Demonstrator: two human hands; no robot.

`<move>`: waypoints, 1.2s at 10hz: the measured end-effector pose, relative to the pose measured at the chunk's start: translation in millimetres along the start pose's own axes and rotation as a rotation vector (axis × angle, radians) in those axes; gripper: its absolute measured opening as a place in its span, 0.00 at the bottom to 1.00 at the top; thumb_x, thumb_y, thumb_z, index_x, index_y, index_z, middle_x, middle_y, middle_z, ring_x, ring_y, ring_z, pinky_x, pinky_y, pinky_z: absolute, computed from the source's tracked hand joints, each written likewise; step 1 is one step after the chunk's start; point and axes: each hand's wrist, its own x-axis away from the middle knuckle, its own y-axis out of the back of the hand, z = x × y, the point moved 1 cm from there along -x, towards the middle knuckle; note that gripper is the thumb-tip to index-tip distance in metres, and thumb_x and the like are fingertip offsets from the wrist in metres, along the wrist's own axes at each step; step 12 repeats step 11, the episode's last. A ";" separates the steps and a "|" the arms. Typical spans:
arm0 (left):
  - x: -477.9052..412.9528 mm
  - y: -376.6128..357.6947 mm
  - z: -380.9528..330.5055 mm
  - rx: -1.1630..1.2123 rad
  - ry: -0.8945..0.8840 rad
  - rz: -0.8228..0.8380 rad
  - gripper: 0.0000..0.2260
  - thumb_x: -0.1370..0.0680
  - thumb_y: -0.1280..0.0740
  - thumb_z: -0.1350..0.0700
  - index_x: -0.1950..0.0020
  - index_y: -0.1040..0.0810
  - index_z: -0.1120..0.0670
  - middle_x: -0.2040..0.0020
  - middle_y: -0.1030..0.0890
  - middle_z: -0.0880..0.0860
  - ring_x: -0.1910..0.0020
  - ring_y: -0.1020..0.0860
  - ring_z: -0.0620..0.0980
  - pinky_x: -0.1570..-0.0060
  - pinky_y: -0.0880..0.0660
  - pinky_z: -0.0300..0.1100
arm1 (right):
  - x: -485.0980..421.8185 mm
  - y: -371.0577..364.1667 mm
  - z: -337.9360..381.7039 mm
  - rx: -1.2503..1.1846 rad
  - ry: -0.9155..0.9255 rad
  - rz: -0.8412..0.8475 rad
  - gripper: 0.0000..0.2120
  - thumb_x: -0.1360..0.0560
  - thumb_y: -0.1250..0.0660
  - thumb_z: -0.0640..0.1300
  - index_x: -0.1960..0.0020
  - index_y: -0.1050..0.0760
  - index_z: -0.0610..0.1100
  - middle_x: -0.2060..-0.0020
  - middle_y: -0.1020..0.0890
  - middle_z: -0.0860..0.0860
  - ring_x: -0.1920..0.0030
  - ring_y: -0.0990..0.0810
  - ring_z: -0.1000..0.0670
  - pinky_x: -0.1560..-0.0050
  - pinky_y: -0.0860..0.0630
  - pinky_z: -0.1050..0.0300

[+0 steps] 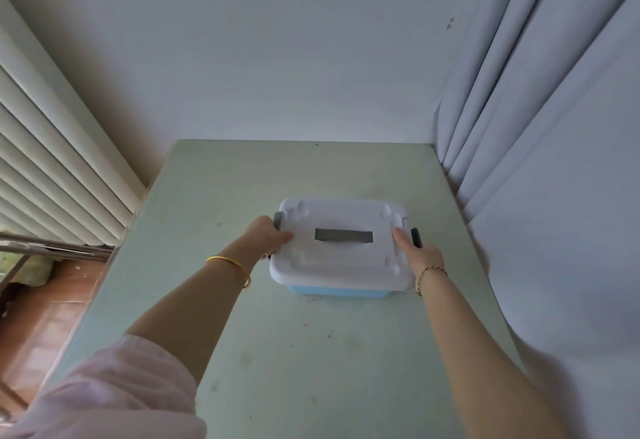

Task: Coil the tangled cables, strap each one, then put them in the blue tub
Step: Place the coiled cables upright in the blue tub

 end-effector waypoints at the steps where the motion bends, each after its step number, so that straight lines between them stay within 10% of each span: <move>1: 1.0 -1.5 -1.9 -0.071 -0.011 -0.073 0.15 0.22 0.34 0.52 0.63 0.32 0.58 0.68 0.27 0.55 0.65 0.26 0.55 0.62 0.28 0.44 | 5.4 -3.9 4.4 0.261 0.221 -0.168 0.20 0.27 0.34 0.57 0.60 0.26 0.39 0.64 0.24 0.44 0.62 0.27 0.43 0.67 0.35 0.57; 4: -0.2 -24.5 -6.1 -0.270 -0.002 -0.247 0.15 0.19 0.48 0.55 0.38 0.27 0.60 0.44 0.22 0.60 0.35 0.33 0.60 0.50 0.31 0.48 | 12.3 -14.7 11.9 0.560 0.411 -0.331 0.21 0.20 0.44 0.51 0.53 0.26 0.33 0.55 0.20 0.38 0.53 0.22 0.38 0.63 0.36 0.55; 7: -47.9 8.0 -24.4 -0.183 -0.020 -0.323 0.15 0.20 0.47 0.57 0.42 0.27 0.63 0.44 0.21 0.63 0.38 0.30 0.62 0.36 0.39 0.48 | -23.4 -36.9 70.1 0.474 0.476 -0.223 0.20 0.20 0.42 0.50 0.52 0.26 0.32 0.53 0.20 0.36 0.51 0.23 0.37 0.62 0.36 0.54; 12: -79.9 22.3 -23.9 -0.115 -0.032 -0.374 0.14 0.20 0.46 0.56 0.40 0.29 0.61 0.45 0.22 0.61 0.38 0.34 0.61 0.48 0.36 0.47 | -55.1 -63.5 92.5 0.460 0.498 -0.001 0.14 0.21 0.41 0.49 0.52 0.29 0.36 0.58 0.24 0.42 0.57 0.26 0.41 0.61 0.34 0.54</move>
